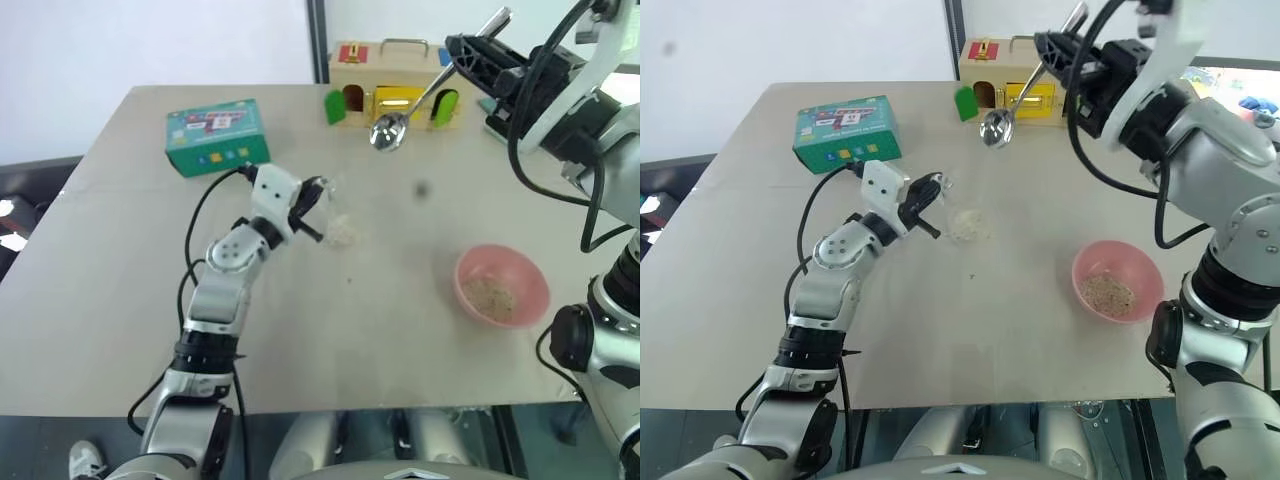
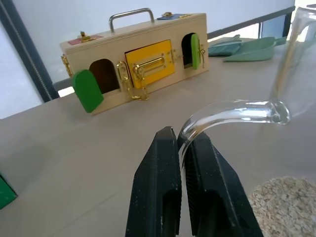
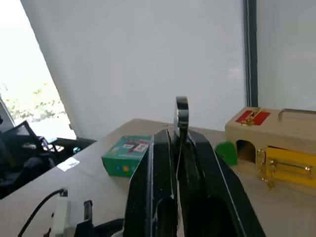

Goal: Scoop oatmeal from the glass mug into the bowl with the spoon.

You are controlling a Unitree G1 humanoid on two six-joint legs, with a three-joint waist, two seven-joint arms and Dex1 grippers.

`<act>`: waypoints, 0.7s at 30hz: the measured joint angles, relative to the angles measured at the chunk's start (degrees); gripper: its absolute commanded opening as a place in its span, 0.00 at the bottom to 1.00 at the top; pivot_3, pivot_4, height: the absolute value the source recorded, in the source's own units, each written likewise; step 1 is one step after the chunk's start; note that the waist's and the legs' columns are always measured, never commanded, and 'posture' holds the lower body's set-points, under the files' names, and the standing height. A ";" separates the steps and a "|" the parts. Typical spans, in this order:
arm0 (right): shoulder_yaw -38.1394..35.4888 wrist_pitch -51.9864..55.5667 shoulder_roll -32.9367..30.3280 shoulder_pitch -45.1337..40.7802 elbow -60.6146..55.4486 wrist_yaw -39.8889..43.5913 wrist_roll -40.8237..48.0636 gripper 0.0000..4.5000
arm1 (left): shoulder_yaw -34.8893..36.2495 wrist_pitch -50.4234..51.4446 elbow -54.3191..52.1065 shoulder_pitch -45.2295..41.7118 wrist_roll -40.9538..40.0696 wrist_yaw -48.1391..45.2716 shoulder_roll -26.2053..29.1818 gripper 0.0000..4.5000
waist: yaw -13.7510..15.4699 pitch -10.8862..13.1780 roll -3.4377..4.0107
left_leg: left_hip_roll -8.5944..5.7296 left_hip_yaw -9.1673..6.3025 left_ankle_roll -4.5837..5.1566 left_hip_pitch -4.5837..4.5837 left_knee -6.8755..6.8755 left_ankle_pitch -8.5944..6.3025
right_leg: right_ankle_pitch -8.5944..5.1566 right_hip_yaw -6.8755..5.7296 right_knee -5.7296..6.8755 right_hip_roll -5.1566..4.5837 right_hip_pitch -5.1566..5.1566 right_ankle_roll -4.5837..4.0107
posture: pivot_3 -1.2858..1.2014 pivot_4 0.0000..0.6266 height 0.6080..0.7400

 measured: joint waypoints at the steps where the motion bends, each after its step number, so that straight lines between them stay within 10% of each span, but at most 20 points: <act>1: 0.27 0.00 -0.06 0.16 -0.01 0.01 0.04 0.00 | -0.01 -0.03 0.12 -0.46 0.25 0.07 -0.07 0.02 | 0.00 0.00 0.00 | 0.00 0.00 0.00 -0.02 0.02 0.00 | 0.00 0.00 0.01 0.00 -0.02 0.00 | 0.52 0.24 1.00; 16: 22.12 -2.78 -10.52 6.04 -5.58 12.25 -19.28 0.00 | -4.66 1.10 0.42 -6.98 2.56 2.17 -6.34 0.02 | 0.06 0.00 -0.01 | -0.01 -0.15 0.00 -0.46 0.25 0.00 | 0.01 -0.18 -0.01 -0.01 -0.31 0.02 | 0.52 0.24 1.00; 21: 17.24 -2.08 -3.78 9.08 -3.11 12.44 -16.65 0.00 | -4.90 0.26 1.34 -7.41 3.30 2.13 -6.28 0.02 | -0.15 0.00 -0.01 | 0.00 -0.15 -0.01 -0.43 0.23 0.01 | 0.01 -0.15 0.03 0.02 -0.32 0.01 | 0.52 0.24 1.00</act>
